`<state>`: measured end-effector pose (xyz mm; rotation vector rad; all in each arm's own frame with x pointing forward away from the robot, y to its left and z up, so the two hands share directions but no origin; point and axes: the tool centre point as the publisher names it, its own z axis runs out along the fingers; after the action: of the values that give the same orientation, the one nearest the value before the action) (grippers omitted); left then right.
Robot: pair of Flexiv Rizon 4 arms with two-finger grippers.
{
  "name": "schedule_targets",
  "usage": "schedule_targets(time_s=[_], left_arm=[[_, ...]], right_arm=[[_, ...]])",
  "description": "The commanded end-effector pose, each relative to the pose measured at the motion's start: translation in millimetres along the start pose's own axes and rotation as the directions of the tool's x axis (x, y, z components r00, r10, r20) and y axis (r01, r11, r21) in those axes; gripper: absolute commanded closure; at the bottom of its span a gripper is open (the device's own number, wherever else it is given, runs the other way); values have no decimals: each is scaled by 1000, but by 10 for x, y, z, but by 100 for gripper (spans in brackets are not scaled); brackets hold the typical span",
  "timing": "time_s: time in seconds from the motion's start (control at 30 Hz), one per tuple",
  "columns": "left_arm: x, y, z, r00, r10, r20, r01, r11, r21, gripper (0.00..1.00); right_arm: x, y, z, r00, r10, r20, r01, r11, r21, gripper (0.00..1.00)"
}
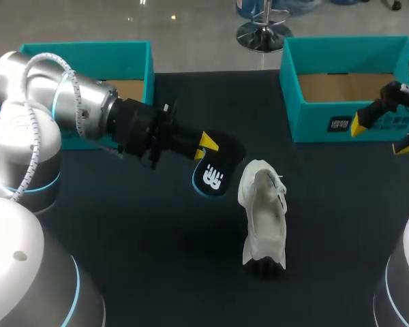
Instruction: Take the shoe out of the shoebox, open the shoe tongue, remove and reinsert the insole, then place the shoe into the shoebox
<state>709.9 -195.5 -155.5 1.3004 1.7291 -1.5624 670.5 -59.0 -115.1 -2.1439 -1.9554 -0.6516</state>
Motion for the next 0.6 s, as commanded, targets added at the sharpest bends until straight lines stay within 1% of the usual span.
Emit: schedule_targets(time_s=[0.03,0.13,0.17,0.2,0.6], left_arm=[[3,-3,-8,1000,1,-2,-1,1000,0,100],[3,-3,-8,1000,1,-2,-1,1000,0,100],[3,-3,-8,1000,1,-2,-1,1000,0,100],[3,-3,-8,1000,1,-2,-1,1000,0,100],[3,-3,-8,1000,1,-2,-1,1000,0,100]], right_arm=[[-186,-238,-219,1000,3,-13,-4,999,-47,0],[-235,-254,-278,1000,12,13,-12,999,-46,0],[-249,-251,-296,998,49,39,-47,998,-50,0],[-256,-249,-308,997,66,45,-64,997,-50,0],[-256,-249,-308,997,66,45,-64,997,-50,0]])
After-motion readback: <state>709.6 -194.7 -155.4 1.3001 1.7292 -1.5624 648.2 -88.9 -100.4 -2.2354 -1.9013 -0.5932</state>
